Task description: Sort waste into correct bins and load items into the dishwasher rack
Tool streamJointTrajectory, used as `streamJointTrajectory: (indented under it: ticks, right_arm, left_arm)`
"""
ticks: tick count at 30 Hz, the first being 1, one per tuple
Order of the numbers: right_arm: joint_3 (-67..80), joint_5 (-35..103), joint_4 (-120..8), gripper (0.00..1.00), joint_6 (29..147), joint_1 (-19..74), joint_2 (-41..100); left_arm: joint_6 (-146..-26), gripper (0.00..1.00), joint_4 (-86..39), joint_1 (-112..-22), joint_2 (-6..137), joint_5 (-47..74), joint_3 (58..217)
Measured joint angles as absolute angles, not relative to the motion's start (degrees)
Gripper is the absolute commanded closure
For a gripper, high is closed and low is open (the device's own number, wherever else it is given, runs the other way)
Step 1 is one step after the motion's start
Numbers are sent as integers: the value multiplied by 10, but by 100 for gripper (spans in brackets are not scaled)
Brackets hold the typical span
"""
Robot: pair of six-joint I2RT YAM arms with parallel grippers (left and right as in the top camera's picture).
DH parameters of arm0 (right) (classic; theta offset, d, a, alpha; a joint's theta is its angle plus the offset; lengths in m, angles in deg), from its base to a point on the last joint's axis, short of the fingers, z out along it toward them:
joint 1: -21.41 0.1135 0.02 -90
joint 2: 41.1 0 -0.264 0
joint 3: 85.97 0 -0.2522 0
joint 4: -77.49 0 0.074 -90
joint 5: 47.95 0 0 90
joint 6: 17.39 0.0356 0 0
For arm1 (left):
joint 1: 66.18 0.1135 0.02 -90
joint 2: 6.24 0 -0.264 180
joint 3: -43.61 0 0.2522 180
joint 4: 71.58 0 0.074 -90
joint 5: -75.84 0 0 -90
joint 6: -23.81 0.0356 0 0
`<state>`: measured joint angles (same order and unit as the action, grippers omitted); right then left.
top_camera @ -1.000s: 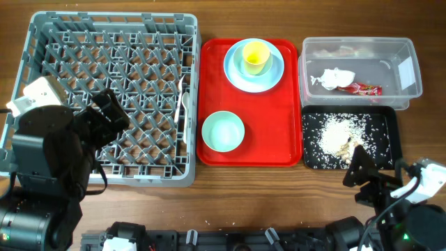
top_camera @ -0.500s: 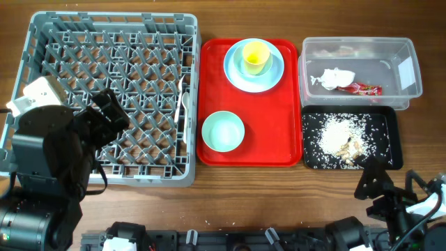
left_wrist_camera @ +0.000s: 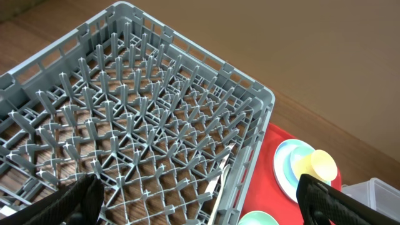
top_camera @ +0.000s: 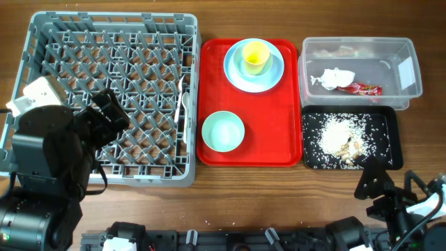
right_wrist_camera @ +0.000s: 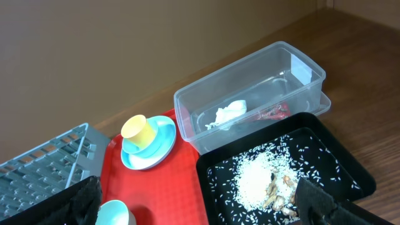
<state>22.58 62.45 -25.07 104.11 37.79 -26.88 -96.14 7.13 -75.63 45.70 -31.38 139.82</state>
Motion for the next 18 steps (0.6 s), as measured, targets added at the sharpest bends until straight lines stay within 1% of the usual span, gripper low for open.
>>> streamJointTrajectory:
  ticks: [10, 13, 14, 15, 16, 18]
  right_arm:
    - [226, 624, -250, 0, 1041, 378, -269]
    - [226, 624, -250, 0, 1041, 378, -269]
    - [226, 624, -250, 0, 1041, 378, -269]
    - [226, 624, -250, 0, 1041, 378, -269]
    - [226, 624, -250, 0, 1041, 378, -269]
    - [226, 624, -249, 0, 1041, 378, -269]
  left_arm:
    - [-962, 0, 60, -756, 457, -314, 1398]
    - [-964, 1, 58, -756, 458, -256, 1398]
    - [-965, 5, 55, -756, 461, -219, 1398]
    - [-965, 14, 57, -756, 466, -182, 1398]
    - [-967, 18, 74, -756, 483, -134, 1398]
    - [-969, 25, 101, -760, 525, -99, 1396]
